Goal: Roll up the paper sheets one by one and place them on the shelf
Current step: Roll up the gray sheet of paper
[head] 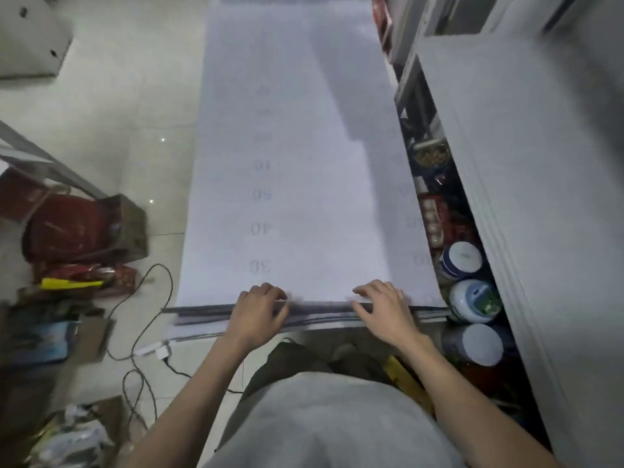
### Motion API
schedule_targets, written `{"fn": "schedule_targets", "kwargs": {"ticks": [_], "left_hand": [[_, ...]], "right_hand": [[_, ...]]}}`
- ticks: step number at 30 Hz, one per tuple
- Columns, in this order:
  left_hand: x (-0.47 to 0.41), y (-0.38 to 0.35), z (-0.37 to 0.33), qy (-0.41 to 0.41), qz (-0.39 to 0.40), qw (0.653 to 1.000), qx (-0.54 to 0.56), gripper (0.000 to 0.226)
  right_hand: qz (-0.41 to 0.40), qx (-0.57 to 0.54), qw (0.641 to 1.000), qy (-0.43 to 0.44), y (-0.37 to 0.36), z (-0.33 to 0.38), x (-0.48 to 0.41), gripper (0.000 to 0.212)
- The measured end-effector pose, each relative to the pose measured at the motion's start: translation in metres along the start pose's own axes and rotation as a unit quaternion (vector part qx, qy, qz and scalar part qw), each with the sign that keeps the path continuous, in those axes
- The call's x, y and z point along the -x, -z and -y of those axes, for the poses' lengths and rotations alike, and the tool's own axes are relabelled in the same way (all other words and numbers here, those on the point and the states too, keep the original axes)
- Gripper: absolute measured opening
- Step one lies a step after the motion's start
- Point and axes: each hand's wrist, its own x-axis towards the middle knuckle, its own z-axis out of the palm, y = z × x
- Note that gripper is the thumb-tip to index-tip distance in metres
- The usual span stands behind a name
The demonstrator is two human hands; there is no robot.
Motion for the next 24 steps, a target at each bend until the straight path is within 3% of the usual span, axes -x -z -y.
{"fn": "schedule_targets", "kwargs": {"ticks": [5,10,15,21,24], "left_hand": [[0.024,-0.015,0.025,0.049,-0.009,0.998,-0.041,0.028],[0.018,-0.008,0.028,0.079,-0.032,0.996,0.013,0.021],[-0.002,0.01,0.036,0.107,0.004,0.988,0.107,0.007],[-0.023,0.026,0.042,0.114,0.083,0.969,0.204,0.045],[-0.028,0.029,0.041,0.111,0.073,0.965,0.227,0.052]], "right_hand": [[0.061,0.088,0.993,0.055,-0.007,-0.004,-0.013,0.024],[0.05,0.029,0.997,0.045,0.006,0.002,-0.024,0.019],[0.074,-0.056,0.996,-0.009,0.023,0.008,-0.038,0.01],[0.159,-0.116,0.979,-0.049,0.037,0.007,-0.053,0.02],[0.16,-0.15,0.975,-0.045,0.04,0.001,-0.061,0.018]]}}
